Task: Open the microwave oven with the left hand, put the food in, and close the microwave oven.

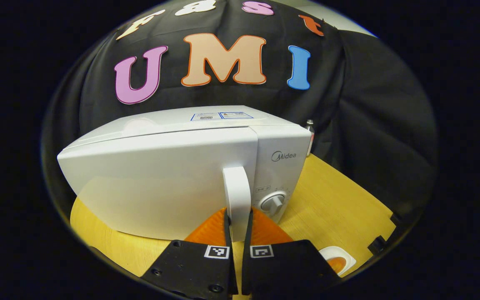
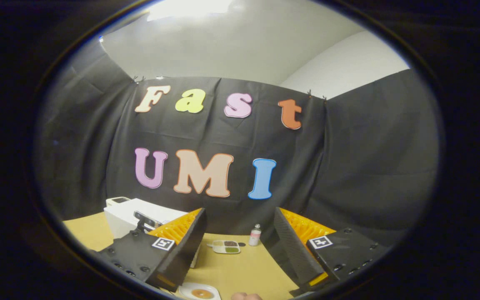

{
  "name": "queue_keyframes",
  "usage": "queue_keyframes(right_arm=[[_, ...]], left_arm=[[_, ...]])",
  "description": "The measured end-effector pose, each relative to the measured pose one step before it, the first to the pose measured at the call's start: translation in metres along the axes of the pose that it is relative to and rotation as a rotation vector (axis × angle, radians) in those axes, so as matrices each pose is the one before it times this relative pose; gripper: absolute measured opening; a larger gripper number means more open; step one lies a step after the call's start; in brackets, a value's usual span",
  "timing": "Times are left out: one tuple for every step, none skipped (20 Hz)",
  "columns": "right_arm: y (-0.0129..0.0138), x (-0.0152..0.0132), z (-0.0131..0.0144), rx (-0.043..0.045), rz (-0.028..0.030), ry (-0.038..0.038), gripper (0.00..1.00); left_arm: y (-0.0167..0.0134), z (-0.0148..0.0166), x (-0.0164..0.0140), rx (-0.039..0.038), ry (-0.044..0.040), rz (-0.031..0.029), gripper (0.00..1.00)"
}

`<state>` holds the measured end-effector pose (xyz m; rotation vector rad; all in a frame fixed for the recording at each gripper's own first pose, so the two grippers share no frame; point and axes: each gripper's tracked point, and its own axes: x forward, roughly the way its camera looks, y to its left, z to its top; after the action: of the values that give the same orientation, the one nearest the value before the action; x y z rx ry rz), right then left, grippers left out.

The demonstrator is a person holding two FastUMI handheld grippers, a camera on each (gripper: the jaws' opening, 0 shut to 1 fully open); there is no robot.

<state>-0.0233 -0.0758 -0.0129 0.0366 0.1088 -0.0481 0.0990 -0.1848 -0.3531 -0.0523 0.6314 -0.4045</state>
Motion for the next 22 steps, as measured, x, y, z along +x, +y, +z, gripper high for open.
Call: queue_keyframes(right_arm=[[0.00077,0.00064,-0.00002,-0.00946,0.00115,0.00016,0.97],[0.00006,0.00051,-0.00014,-0.00653,-0.00167,-0.00032,0.97],[-0.00016,-0.00011,-0.00074,-0.00286,-0.00275,-0.00257,0.97],[-0.00032,0.00122,-0.00196,0.00009,-0.00221,-0.00074,0.97],[0.00028,0.00062,-0.00279,0.00422,0.00023,0.00296,1.0],[0.00173,0.00129,-0.00494,0.00859,0.00347,0.00608,1.0],[0.00331,0.00221,-0.0059,0.00983,0.00838,0.01286,0.97],[0.0033,0.001,-0.00711,0.00848,0.00944,0.01373,0.97],[0.00388,0.00149,-0.00683,0.00918,0.01078,0.01531,0.97],[0.00585,0.00152,-0.00553,0.01226,0.01547,0.0121,0.97],[0.00614,0.00153,-0.00389,0.01098,0.01483,0.01126,0.97],[0.00566,0.00118,-0.00437,0.0082,0.01267,0.0089,0.97],[0.00494,0.002,-0.00358,0.00367,0.00845,0.00746,1.0],[0.00474,0.00135,-0.00567,0.00641,0.00826,0.00662,0.97],[0.0053,0.0011,-0.0033,0.00796,0.00661,0.0086,0.97],[0.00574,-0.00009,-0.00666,0.01111,0.00619,0.01133,0.97],[0.0047,-0.00093,-0.00599,0.01021,0.00498,0.01068,0.97],[0.00465,-0.00112,-0.00676,0.00633,0.00313,0.00807,0.97],[0.00423,0.00051,-0.00668,-0.00223,0.00273,0.00996,0.97],[0.00322,0.00015,-0.0086,-0.0074,0.00269,0.00427,0.97],[0.00305,0.00012,-0.00486,-0.01044,0.00094,0.00015,0.97],[0.00563,0.00111,-0.00575,-0.00172,0.01196,-0.00431,0.97]], left_arm=[[-0.00009,-0.00335,-0.00081,-0.00052,0.01337,-0.00213,0.04],[-0.00182,-0.00793,-0.00667,-0.0047,0.00997,-0.00635,0.04],[-0.00129,-0.00063,-0.01697,0.00269,-0.01311,-0.01149,0.04],[-0.00232,-0.0009,-0.01003,0.01532,-0.0342,-0.01639,0.03],[-0.00017,-0.01032,-0.01684,0.00832,0.00312,-0.00649,0.03],[-0.00048,-0.00692,-0.01598,-0.00338,0.00087,-0.00404,0.02],[0.00106,-0.00544,-0.01306,-0.00042,-0.00224,-0.00691,0.03],[0.00085,-0.00732,-0.01421,-0.00307,0.01206,-0.00684,0.02],[0.00272,-0.007,-0.01643,-0.00387,0.00203,-0.00119,0.02],[0.00307,-0.00558,-0.01325,0.00033,0.00347,0.0026,0.02],[0.00298,-0.00618,-0.01193,0.00713,0.00618,0.00697,0.03],[0.00467,-0.00519,-0.01246,0.00368,0.00545,0.00977,0.03],[0.00462,-0.00592,-0.01176,-0.00058,0.00548,0.0098,0.03],[0.00609,-0.00352,-0.01012,-0.00917,0.00175,0.00942,0.03],[0.00521,-0.00621,-0.01114,-0.0128,0.00615,0.0115,0.03],[0.00655,-0.00487,-0.00981,-0.00431,0.00538,0.01537,0.04],[0.00721,-0.00474,-0.0101,0.00707,0.00489,0.01973,0.04],[0.0086,-0.00416,-0.00922,0.00968,0.00375,0.0211,0.07],[0.00818,-0.00407,-0.00768,0.00857,0.0004,0.01997,0.07],[0.00922,-0.00277,-0.00719,0.00277,0.00051,0.01917,0.11],[0.00757,-0.00448,-0.00804,-0.00887,0.00517,0.01662,0.12],[0.01073,-0.00573,-0.00485,-0.01062,0.01347,0.02201,0.15]])
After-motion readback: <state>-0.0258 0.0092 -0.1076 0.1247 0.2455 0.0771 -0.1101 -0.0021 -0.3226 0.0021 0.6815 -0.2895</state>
